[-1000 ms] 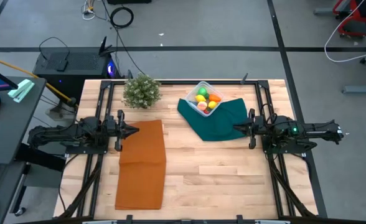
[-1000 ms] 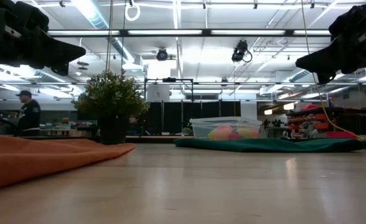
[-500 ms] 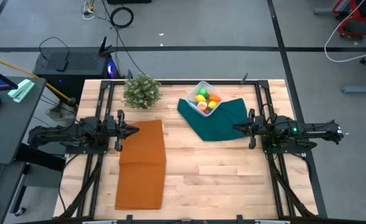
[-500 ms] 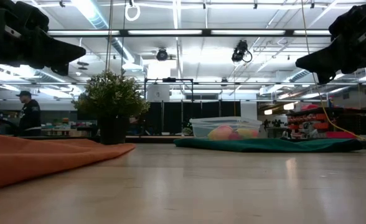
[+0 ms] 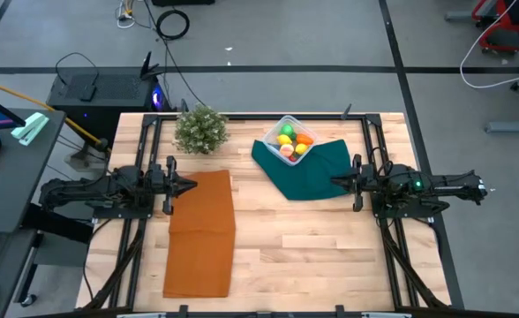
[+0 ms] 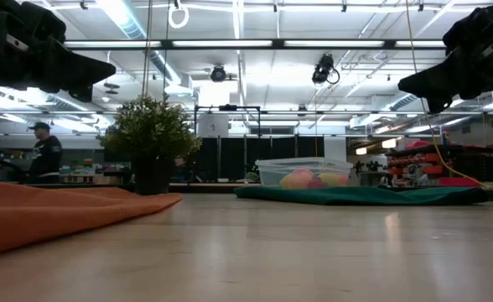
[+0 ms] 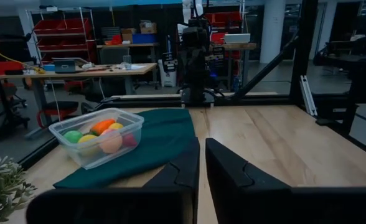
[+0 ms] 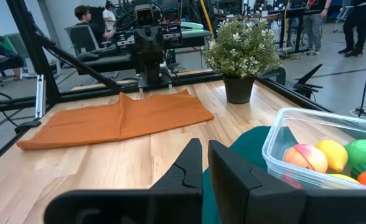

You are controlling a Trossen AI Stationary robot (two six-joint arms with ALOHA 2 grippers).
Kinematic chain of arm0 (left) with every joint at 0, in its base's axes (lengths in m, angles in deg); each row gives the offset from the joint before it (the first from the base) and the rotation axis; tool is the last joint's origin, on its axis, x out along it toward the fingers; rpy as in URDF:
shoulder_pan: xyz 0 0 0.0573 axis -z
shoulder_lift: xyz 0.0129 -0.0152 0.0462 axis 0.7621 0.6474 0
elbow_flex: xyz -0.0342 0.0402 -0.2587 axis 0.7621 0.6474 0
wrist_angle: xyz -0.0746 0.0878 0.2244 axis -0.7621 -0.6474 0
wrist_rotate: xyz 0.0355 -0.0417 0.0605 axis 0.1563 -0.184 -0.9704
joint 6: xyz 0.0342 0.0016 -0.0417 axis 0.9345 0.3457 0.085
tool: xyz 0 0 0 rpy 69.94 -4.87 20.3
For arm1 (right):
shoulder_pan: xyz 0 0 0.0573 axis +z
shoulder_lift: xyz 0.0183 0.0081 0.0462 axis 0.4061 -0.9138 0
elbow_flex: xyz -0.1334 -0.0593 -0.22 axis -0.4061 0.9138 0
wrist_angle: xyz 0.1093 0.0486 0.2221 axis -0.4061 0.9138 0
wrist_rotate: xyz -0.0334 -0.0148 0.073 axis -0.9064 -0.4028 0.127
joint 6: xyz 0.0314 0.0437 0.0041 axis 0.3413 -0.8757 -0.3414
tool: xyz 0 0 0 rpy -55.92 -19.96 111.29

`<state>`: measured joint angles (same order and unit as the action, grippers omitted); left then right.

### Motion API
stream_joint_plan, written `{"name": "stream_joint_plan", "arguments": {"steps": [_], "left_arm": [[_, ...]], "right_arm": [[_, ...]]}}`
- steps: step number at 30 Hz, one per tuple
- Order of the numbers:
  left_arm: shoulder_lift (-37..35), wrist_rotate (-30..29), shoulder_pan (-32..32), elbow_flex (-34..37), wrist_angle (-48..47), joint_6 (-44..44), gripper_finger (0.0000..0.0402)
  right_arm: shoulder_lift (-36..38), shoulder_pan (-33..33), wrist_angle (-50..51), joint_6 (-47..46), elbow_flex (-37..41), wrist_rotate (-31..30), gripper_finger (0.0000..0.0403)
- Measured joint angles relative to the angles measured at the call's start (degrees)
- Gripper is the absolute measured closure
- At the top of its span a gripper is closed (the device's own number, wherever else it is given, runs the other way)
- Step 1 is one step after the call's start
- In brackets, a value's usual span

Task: Pick and placing Produce into tupperware
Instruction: Return to Home Position

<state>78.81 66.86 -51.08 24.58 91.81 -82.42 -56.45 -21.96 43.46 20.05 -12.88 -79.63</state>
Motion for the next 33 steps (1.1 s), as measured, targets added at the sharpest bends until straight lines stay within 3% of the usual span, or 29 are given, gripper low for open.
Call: {"name": "stream_joint_plan", "arguments": {"steps": [33], "left_arm": [[0.0,0.0,0.0,0.0,0.0,0.0,0.0380]], "right_arm": [[0.0,0.0,0.0,0.0,0.0,0.0,0.0403]]}}
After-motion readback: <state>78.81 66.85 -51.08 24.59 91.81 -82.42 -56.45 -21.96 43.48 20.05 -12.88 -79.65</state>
